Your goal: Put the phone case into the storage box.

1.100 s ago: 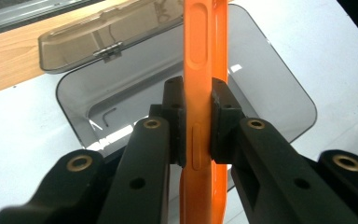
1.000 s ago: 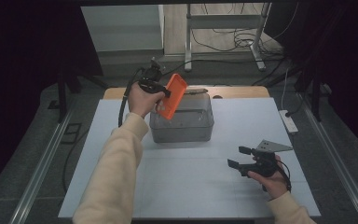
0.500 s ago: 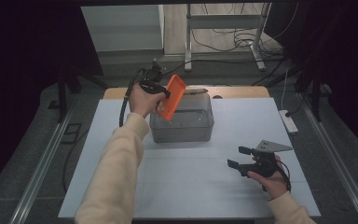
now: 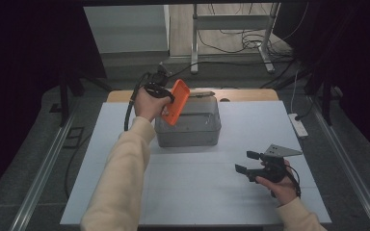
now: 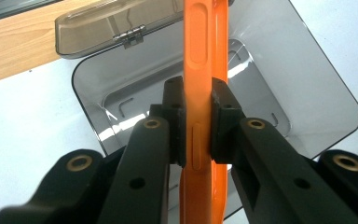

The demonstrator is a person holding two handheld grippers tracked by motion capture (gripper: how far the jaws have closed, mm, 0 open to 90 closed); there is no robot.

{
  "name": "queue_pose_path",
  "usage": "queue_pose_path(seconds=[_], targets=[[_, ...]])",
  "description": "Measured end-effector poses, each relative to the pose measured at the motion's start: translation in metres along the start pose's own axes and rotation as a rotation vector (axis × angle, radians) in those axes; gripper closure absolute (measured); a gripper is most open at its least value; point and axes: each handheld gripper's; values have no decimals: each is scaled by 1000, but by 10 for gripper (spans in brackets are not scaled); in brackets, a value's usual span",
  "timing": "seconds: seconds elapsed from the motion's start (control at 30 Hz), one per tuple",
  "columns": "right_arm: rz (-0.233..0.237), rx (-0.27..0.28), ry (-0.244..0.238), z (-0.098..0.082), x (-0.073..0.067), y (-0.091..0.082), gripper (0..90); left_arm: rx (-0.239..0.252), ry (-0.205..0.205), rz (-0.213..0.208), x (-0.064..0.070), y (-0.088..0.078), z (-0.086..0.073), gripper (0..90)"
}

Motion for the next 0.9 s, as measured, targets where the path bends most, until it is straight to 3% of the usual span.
queue_pose_path(seconds=[0.43, 0.9], targets=[[2, 1, -2, 0, 0, 0, 196, -21, -42, 18, -3, 10, -5, 796], [2, 1, -4, 0, -1, 1, 196, -26, -62, 15, -11, 8, -13, 796]])
Point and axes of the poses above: each handheld gripper's, and its own axes: y roughly forward along the jaws, z roughly out of its top, x roughly to its right, and after that the axes turned 2 degrees about -z, right-handed
